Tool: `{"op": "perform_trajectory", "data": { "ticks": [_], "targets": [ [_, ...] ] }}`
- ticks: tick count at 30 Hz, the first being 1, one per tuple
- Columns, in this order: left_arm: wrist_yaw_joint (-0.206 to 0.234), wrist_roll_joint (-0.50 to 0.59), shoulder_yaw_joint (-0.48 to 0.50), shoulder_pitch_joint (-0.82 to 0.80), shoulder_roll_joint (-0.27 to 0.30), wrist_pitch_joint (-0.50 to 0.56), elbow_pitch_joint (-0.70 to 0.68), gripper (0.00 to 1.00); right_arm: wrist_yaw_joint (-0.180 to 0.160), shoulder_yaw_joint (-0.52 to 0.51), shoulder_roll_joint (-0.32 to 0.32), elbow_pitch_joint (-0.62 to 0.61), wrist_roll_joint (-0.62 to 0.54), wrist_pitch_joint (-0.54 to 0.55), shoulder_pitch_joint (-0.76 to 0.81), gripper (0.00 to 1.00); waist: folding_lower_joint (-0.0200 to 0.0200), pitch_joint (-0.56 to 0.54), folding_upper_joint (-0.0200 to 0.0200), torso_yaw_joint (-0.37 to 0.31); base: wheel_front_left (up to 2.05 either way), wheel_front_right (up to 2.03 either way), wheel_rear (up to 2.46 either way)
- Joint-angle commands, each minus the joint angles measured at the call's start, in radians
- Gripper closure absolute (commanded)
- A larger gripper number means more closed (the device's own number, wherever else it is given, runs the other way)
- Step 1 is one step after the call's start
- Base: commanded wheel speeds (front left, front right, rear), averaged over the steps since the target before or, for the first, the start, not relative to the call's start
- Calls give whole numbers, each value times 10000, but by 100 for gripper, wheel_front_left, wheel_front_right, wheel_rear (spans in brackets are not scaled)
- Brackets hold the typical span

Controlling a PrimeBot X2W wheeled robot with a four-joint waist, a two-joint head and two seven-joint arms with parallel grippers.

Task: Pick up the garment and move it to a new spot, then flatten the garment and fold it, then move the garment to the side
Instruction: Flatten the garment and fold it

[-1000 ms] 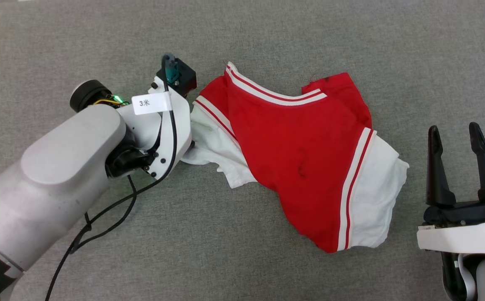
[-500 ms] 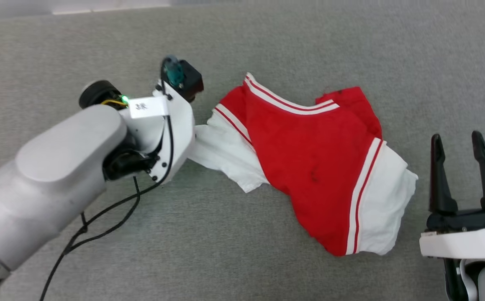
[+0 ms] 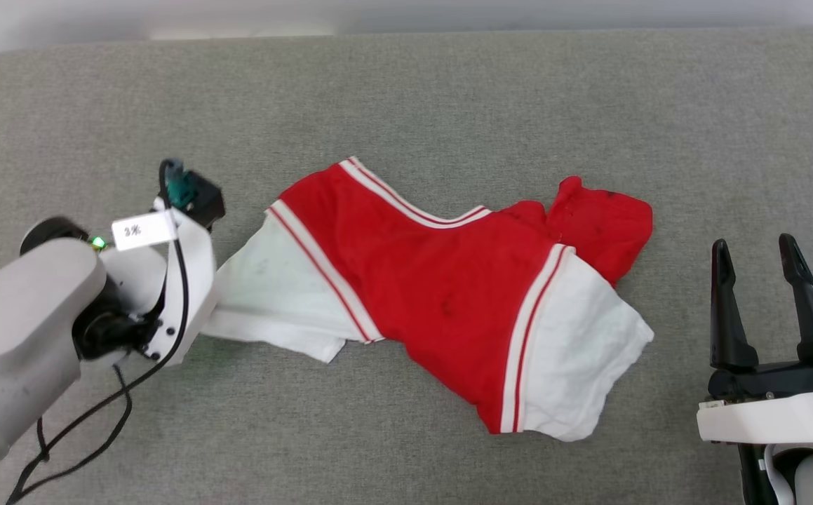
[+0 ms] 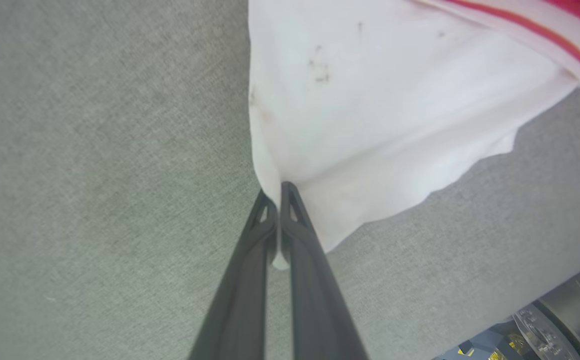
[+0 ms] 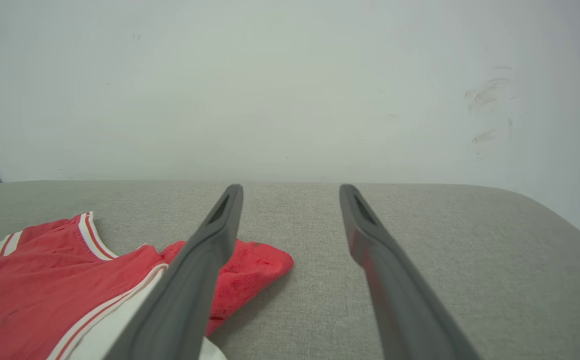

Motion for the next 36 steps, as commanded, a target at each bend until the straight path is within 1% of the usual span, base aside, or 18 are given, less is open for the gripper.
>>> {"op": "perform_trajectory", "data": {
  "ticks": [1,5,6,7,10,13,16,19,20,21,25,26,27,29,32,33,36],
  "targets": [
    [75,-24,-39,283,1,-68,306,100,-3,28,12,4,-10,-20,-16,0,1,53,-1,-87,0,0,0],
    [121,-177,-10,753,-230,-423,985,100,-3,58,13,70,-15,-20,33,0,1,-30,-1,-198,0,0,0],
    [127,-163,47,833,-314,-673,1108,6,-3,39,13,83,-31,-20,62,0,1,-87,-1,-206,0,0,0],
    [144,-176,110,896,-392,-931,1221,0,-3,7,13,88,-50,-20,78,0,1,-154,-1,-208,0,0,0],
    [160,28,344,984,-441,-1946,1336,0,-3,-46,13,-52,-300,-20,55,0,1,-407,-1,-193,0,0,0],
    [396,409,652,1153,-363,-3484,1258,0,-3,-204,12,-256,-676,-20,-122,0,1,-697,-1,-155,0,0,0],
    [821,710,1012,1460,-289,-5051,1034,0,-3,-327,13,-573,-1163,-20,-358,0,1,-935,-1,-73,0,0,0],
    [1423,1002,1333,1843,-190,-6558,729,0,-3,-240,-23,-782,-1725,-18,-705,0,1,-1118,-1,1,0,0,0],
    [1647,1044,1456,2005,-185,-7024,610,0,-5,-188,-169,-819,-1827,-20,-848,0,1,-1166,-1,22,0,0,0],
    [1647,1044,1456,2005,-185,-7024,610,0,-5,-188,-169,-819,-1827,-20,-848,0,1,-1166,-1,22,0,0,0],
    [2588,1171,1926,2717,-122,-8738,163,0,-3,328,-1048,-436,-1785,-18,-1367,0,1,-1330,-1,85,0,0,0],
    [3507,1389,2390,3268,-181,-9426,-222,0,-5,976,-2010,368,-1513,7,-1753,0,1,-1434,-1,129,0,0,0],
    [3784,1485,2587,3469,-204,-9511,-387,0,-5,1277,-2373,582,-1406,188,-1964,0,1,-1452,-1,140,0,0,0],
    [4272,1899,3114,3879,-262,-9575,-878,0,-5,1938,-3145,900,-1047,838,-2398,0,1,-1460,-1,175,0,0,0],
    [4923,2858,4396,4828,-429,-9579,-1736,0,-5,2996,-4191,1034,-5,2327,-2979,0,1,-1428,-1,240,0,0,0],
    [5079,3181,4833,5139,-554,-9570,-2033,0,-5,3323,-4534,992,397,2842,-3183,0,1,-1403,-1,271,0,0,0],
    [5319,4087,6053,6112,-1011,-9571,-2736,0,-5,4419,-5464,841,1735,4606,-3614,0,1,-1347,-1,381,0,0,0]
  ]
}}
